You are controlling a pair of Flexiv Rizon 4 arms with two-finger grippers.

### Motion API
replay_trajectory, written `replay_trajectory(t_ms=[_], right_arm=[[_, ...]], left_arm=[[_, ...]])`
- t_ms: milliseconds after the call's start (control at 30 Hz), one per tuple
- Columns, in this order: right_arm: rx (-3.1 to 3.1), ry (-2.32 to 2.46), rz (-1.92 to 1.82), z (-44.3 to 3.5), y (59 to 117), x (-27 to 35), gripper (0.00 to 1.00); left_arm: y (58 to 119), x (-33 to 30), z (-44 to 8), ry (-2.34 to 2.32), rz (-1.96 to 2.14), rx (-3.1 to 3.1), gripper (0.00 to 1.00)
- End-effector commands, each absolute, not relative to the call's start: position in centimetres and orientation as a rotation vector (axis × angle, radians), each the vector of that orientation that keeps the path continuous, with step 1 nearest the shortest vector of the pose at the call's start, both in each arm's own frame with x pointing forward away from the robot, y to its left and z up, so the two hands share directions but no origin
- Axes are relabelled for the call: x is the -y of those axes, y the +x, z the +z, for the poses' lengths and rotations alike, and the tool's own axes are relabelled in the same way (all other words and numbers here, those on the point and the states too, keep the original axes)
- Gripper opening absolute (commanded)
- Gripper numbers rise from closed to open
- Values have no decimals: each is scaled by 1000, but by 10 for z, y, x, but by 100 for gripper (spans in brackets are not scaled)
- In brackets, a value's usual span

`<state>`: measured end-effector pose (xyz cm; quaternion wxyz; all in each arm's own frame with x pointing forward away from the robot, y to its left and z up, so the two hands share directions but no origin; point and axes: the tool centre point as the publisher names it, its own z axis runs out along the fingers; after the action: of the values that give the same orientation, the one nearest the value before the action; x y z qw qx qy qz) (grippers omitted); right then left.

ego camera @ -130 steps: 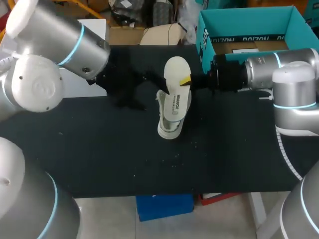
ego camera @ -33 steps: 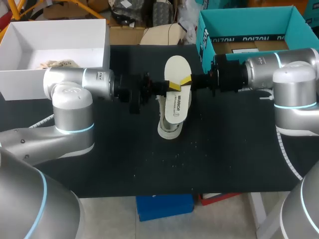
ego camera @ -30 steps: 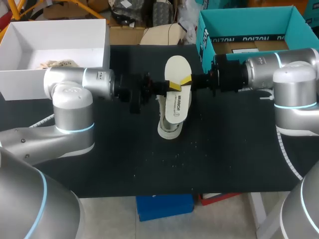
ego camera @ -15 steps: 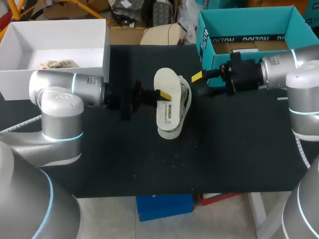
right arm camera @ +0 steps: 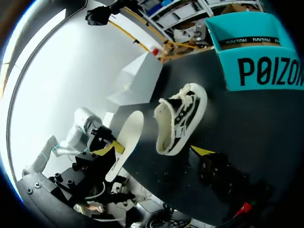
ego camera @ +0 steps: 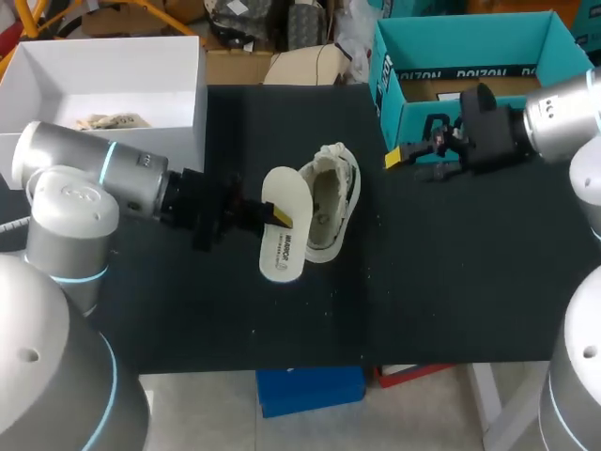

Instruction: Take the shoe out of the shoebox, open the shoe tongue, remove and reinsert the insole, then place the shoe into the shoebox

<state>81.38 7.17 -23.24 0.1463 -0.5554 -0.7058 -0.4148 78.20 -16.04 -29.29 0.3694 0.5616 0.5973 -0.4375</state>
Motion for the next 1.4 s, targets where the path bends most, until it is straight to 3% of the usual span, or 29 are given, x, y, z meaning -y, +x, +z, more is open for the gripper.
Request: replay_trajectory(t_ms=[33, 333, 800, 1400], right_arm=[[2137, -1775, -1109, -229, 806, -74, 100], [2325, -1754, -1068, -229, 801, -72, 100], [2686, -1580, -1121, -230, 762, -64, 100], [2686, -1580, -1121, -230, 762, -64, 100]], left_arm=[[779, 158, -289, 1456, -1106, -1550, 0], [779, 158, -289, 1456, -1106, -1550, 0], [759, 154, -311, 1623, -1466, -1691, 0], [770, 181, -322, 1882, -1428, -1746, 0]])
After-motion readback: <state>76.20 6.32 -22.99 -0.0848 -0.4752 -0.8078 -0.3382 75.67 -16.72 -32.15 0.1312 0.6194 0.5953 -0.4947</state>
